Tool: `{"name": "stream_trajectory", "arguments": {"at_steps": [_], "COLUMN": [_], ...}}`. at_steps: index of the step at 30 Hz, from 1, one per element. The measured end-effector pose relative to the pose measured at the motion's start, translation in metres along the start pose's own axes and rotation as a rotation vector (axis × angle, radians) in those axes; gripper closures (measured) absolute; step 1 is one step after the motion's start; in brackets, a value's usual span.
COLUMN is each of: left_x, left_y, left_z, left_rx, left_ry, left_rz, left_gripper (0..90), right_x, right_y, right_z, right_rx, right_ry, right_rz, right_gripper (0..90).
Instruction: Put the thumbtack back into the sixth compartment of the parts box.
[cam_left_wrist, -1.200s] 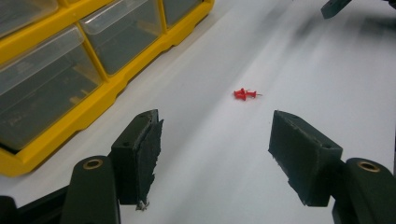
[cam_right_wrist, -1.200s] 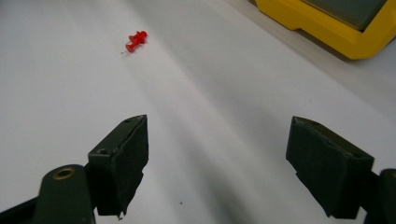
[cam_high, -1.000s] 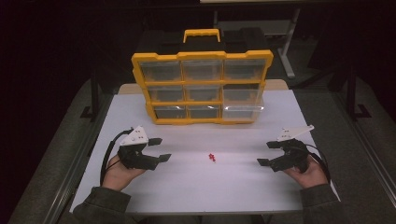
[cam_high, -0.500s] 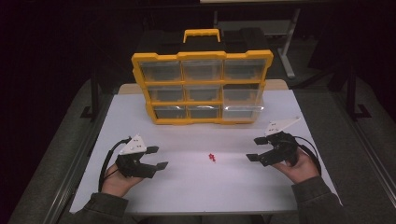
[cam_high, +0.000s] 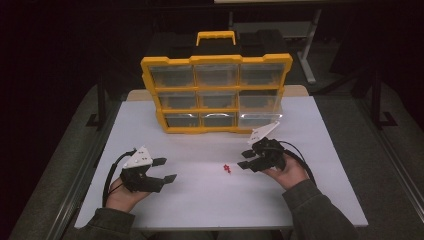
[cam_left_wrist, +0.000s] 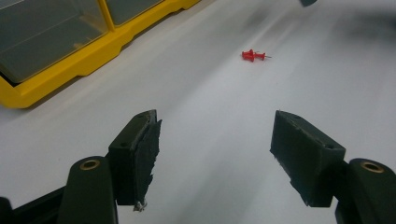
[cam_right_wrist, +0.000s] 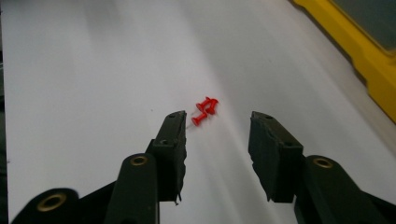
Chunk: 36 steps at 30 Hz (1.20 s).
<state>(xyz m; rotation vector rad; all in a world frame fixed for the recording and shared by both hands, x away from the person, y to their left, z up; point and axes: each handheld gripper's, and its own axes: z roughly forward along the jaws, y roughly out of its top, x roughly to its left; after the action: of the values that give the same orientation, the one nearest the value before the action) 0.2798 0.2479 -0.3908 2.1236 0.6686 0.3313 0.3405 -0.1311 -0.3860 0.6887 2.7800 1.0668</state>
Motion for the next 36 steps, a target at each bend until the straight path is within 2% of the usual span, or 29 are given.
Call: {"name": "stream_trajectory", "arguments": {"at_steps": [1, 5, 6, 7, 9, 12, 14, 16, 18, 21, 23, 24, 26, 27, 36], "left_x": [0.0, 0.001, 0.001, 0.001, 0.001, 0.001, 0.0, 0.0, 0.0, 0.001, 0.001, 0.002, 0.002, 0.002, 0.002], "left_y": [-0.001, -0.003, -0.003, -0.002, -0.002, -0.002, -0.002, -0.002, -0.002, -0.001, -0.002, -0.002, -0.002, -0.002, -0.001], "left_z": [0.001, 0.002, 0.002, 0.002, 0.002, 0.003, 0.004, 0.003, 0.003, 0.002, 0.001, 0.001, 0.001, 0.001, 0.001], "left_rx": [0.0, 0.015, 0.015, 0.012, 0.004, 0.01, 0.012, 0.01, 0.006, -0.003, -0.007, -0.003, -0.005, -0.003, -0.008], "left_ry": [0.0, -0.001, -0.001, -0.002, -0.007, -0.008, -0.01, -0.012, -0.006, -0.007, -0.007, -0.008, -0.009, -0.007, -0.01], "left_rz": [-0.002, 0.002, 0.002, 0.003, -0.005, 0.015, 0.006, 0.005, 0.015, 0.002, 0.003, 0.005, -0.002, 0.006, -0.006], "left_gripper": [32.0, 31.7, 31.7, 31.7, 31.7, 31.9, 31.9, 31.9, 31.8, 30.7, 31.0, 31.0, 31.1, 31.1, 31.5], "right_x": [0.0, -0.003, -0.003, -0.003, -0.004, -0.007, -0.009, -0.012, -0.011, -0.011, -0.015, -0.015, -0.015, -0.016, -0.02], "right_y": [0.003, 0.011, 0.011, 0.014, 0.015, 0.018, 0.02, 0.021, 0.022, 0.023, 0.023, 0.024, 0.024, 0.024, 0.024], "right_z": [0.005, 0.021, 0.021, 0.03, 0.035, 0.043, 0.048, 0.056, 0.062, 0.065, 0.07, 0.071, 0.072, 0.073, 0.079], "right_rx": [0.008, 0.026, 0.026, 0.043, 0.059, 0.068, 0.083, 0.08, 0.115, 0.122, 0.106, 0.116, 0.121, 0.127, 0.143], "right_ry": [0.014, 0.022, 0.022, 0.034, 0.036, 0.051, 0.057, 0.058, 0.062, 0.064, 0.073, 0.086, 0.082, 0.085, 0.088], "right_rz": [0.003, -0.021, -0.021, -0.026, -0.031, -0.043, -0.028, -0.05, -0.025, -0.025, -0.048, -0.032, -0.023, -0.022, -0.017], "right_gripper": [56.5, 60.8, 60.8, 64.0, 66.2, 69.1, 70.7, 71.5, 72.3, 73.2, 73.9, 74.6, 75.7, 76.2, 80.1]}}
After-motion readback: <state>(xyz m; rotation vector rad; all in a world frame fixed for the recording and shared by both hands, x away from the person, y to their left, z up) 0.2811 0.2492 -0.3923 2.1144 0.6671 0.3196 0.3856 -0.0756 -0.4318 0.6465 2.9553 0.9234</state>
